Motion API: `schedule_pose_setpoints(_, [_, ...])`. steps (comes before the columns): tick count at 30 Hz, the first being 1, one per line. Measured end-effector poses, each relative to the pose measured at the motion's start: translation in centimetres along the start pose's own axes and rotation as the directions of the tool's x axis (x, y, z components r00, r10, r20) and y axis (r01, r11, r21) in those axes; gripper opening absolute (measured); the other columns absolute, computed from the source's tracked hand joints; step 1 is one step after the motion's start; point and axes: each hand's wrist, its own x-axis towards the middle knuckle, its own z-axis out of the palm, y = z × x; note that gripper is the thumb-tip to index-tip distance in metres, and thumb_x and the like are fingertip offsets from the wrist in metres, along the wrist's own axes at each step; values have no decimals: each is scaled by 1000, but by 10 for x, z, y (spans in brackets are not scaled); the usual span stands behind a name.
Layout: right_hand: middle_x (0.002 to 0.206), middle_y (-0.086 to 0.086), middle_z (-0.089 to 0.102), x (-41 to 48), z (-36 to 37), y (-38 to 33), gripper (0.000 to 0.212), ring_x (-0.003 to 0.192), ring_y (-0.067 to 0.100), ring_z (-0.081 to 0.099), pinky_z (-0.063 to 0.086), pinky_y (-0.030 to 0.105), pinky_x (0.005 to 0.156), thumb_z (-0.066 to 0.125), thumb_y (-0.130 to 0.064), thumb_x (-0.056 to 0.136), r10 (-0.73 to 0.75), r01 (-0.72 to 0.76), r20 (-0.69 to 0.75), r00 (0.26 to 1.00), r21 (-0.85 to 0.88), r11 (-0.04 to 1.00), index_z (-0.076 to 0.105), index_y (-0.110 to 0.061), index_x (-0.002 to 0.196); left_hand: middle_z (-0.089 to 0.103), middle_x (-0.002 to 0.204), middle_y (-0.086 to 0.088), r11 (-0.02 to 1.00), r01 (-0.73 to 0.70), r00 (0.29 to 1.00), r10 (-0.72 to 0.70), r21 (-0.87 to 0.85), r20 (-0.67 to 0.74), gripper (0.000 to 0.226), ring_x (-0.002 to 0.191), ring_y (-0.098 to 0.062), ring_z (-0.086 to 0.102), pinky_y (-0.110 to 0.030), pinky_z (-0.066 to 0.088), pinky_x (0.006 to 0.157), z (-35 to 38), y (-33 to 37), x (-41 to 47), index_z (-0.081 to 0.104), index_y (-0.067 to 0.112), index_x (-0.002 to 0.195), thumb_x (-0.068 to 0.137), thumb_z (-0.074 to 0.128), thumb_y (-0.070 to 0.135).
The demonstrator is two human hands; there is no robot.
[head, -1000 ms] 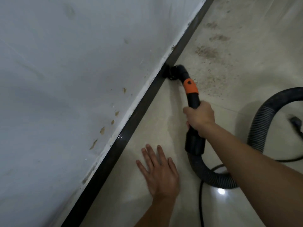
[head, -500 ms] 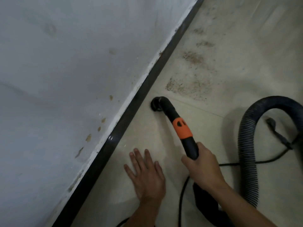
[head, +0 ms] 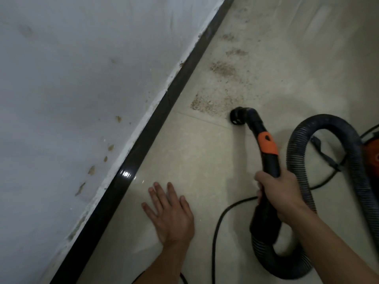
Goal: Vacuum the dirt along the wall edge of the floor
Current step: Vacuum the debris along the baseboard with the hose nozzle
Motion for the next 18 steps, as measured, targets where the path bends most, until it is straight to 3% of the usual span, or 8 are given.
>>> schedule_pose_setpoints(6, [64,14,57,18,83,-34,13,37,22,50,46,30,44,67,-9,79,-24,20,135,991,31,999,57,-7,86,18,159,-17,1000,-2,1000,2,15,14,63,148,-32,13,-59,6,117,2,-1,-1,32,16,150,96,13,41])
schedule_pose_setpoints(11, [72,13,61,31,124,-59,18,39,22,54,50,32,49,69,-14,79,-40,36,193,980,24,999,56,-11,91,25,157,-18,1000,-8,1000,8,19,-7,58,146,-33,19,-61,11,115,6,-2,0,39,15,147,96,24,39])
schedule_pose_setpoints(18, [67,14,61,16,76,-32,16,40,22,55,52,34,45,67,-14,76,-35,47,140,990,-79,996,56,-13,88,28,155,-19,1000,-8,1000,8,19,-10,59,145,-35,24,-62,15,114,7,-3,1,44,13,144,95,23,39])
